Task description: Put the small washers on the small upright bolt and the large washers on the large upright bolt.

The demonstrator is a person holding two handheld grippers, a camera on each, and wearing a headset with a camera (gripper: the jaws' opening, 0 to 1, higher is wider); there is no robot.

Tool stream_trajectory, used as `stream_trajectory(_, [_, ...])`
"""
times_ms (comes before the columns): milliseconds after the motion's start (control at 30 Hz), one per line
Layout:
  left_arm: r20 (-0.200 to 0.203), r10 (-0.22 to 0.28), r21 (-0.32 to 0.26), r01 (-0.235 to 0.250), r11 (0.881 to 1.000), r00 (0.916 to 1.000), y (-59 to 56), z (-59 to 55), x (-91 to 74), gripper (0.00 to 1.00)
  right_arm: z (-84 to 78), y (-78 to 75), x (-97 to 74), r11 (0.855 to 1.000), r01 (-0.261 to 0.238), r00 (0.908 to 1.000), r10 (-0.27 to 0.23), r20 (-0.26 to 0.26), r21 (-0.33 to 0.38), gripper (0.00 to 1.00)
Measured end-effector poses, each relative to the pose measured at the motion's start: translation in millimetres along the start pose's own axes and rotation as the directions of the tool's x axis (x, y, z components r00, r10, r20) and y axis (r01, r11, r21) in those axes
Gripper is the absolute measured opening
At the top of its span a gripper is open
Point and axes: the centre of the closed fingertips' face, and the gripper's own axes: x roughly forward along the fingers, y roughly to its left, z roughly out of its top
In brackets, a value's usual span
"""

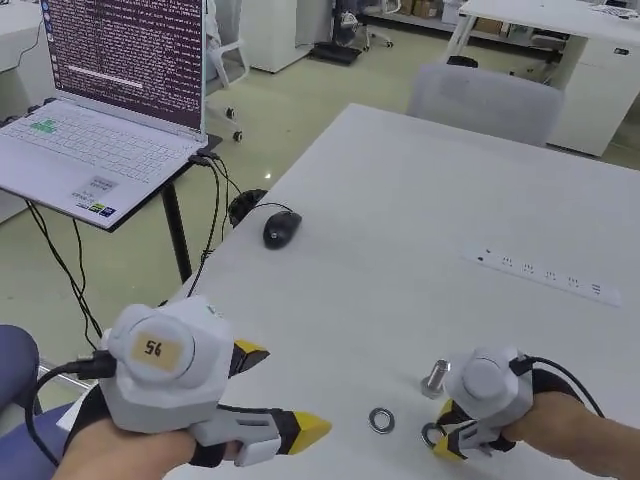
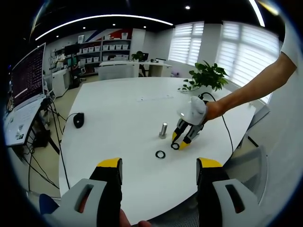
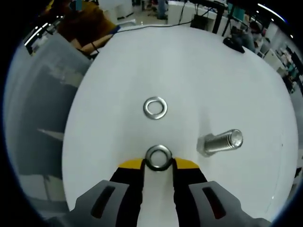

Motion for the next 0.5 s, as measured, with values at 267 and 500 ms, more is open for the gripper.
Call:
stream_trajectory(267, [-0.005,0.001,0.001,-0.001,1.0,1.0,0.0,-1.1,-0.2,0.63,2.7,-0.9,1.3,1.0,0.004,1.0,-0.004,0.0,0.005,0.25])
stream_trajectory(500, [-0.006,0.006,-0.006,-0.006,1.0,1.0,4.2,-3.0,-1.9,0.63,3.4,-1.5,2.1,0.999,-0.008,0.9999,0.008,-0.007,-0.032,0.26])
